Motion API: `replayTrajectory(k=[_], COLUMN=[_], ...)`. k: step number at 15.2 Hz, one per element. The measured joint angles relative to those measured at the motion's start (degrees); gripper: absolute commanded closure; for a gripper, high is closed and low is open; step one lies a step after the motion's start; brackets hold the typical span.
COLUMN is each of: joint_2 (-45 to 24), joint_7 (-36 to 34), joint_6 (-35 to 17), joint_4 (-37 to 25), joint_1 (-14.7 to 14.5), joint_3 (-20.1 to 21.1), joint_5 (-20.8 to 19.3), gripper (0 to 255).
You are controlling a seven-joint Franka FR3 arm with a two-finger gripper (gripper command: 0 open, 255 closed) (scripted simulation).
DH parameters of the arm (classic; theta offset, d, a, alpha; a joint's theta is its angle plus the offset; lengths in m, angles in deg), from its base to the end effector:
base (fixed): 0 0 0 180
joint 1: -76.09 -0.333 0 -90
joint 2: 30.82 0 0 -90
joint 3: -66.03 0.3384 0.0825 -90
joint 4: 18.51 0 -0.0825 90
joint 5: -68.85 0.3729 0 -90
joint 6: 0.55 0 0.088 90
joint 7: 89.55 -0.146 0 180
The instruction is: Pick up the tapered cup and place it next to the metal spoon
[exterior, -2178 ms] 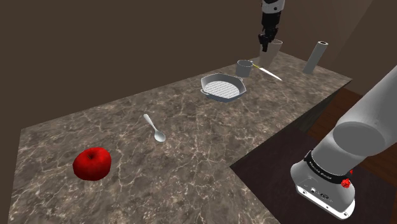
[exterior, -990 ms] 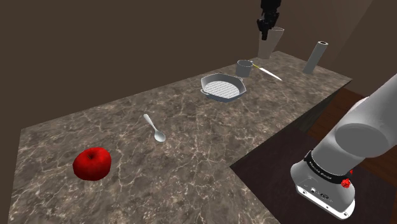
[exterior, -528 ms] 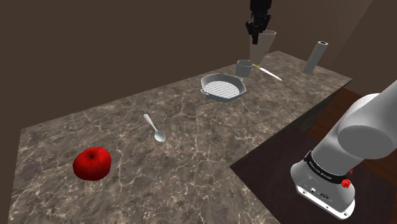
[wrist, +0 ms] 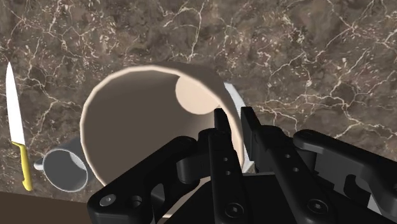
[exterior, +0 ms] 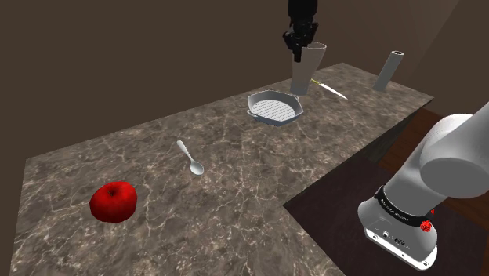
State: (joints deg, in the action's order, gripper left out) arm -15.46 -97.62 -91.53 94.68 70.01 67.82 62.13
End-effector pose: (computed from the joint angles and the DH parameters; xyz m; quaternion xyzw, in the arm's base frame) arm 0.4387 0.0449 0.5577 0.9963 0.0020 -0.0505 0.0702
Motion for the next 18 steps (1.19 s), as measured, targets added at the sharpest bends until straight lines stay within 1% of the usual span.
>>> replayTrajectory(k=[11, 18], joint_2=[-3.7, -10.3], joint_7=[-14.9, -25.3], joint_6=[1.8, 4.1], joint_4=[-4.1, -12.2], joint_1=[-6.1, -10.3], joint_3=[9.5, 15.6], joint_5=[3.8, 4.7], gripper=[255, 255])
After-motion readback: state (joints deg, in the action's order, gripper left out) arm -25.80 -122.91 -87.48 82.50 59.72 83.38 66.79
